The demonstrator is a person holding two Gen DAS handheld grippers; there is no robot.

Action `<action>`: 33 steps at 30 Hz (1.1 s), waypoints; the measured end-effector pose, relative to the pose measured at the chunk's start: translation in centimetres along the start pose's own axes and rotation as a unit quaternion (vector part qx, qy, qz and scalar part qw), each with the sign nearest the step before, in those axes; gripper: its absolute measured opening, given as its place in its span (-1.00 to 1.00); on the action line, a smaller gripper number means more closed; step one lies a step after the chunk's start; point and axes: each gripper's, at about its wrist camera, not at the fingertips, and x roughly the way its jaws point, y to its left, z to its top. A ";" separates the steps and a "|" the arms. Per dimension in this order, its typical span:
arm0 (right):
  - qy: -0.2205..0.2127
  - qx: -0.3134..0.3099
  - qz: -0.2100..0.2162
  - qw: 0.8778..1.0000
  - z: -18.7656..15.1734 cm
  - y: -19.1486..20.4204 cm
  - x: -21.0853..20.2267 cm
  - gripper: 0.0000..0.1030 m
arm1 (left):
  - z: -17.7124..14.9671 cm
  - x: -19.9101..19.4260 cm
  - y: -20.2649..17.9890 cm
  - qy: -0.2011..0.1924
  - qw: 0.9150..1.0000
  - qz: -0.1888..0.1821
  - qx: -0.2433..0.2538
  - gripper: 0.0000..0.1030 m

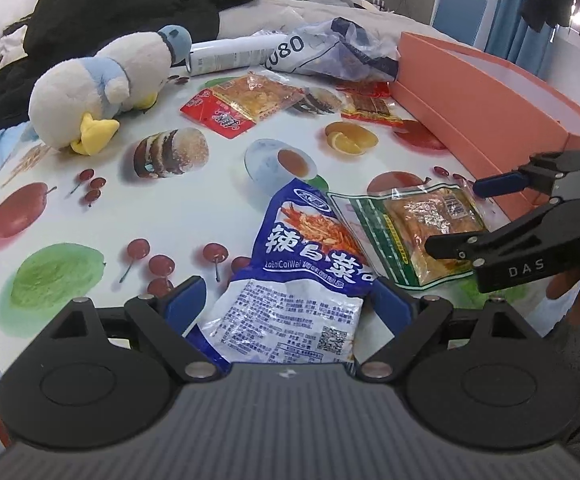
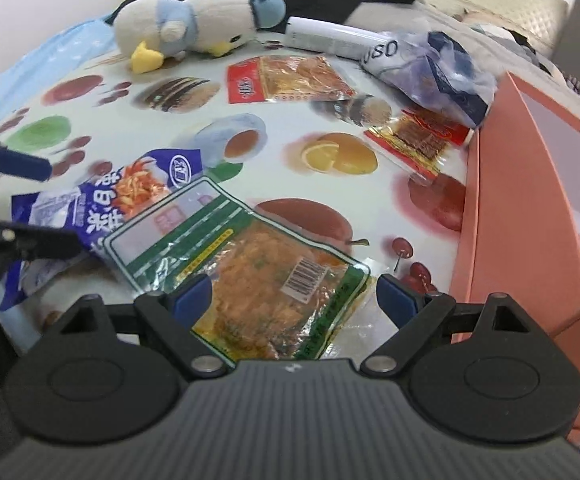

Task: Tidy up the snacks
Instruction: 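Lift both held bags up from the bed toward the pink box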

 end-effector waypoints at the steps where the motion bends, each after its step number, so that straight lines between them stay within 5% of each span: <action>1: 0.000 0.006 -0.001 1.000 -0.1 0.0 0.1 0.76 | 0.0 0.1 0.0 0.001 1.000 0.000 -0.001 0.79; 11: 0.004 0.031 0.000 1.000 -0.8 0.2 1.1 0.92 | -0.5 1.5 0.4 0.019 0.999 -0.002 -0.033 0.75; 20: -0.003 0.069 0.014 0.998 -1.4 0.1 1.4 0.90 | -0.5 1.2 -1.3 0.022 0.998 0.039 -0.035 0.37; 33: -0.015 0.051 0.024 0.998 -1.1 1.4 0.3 -0.14 | -0.4 0.7 -3.0 0.024 0.995 0.076 -0.068 0.14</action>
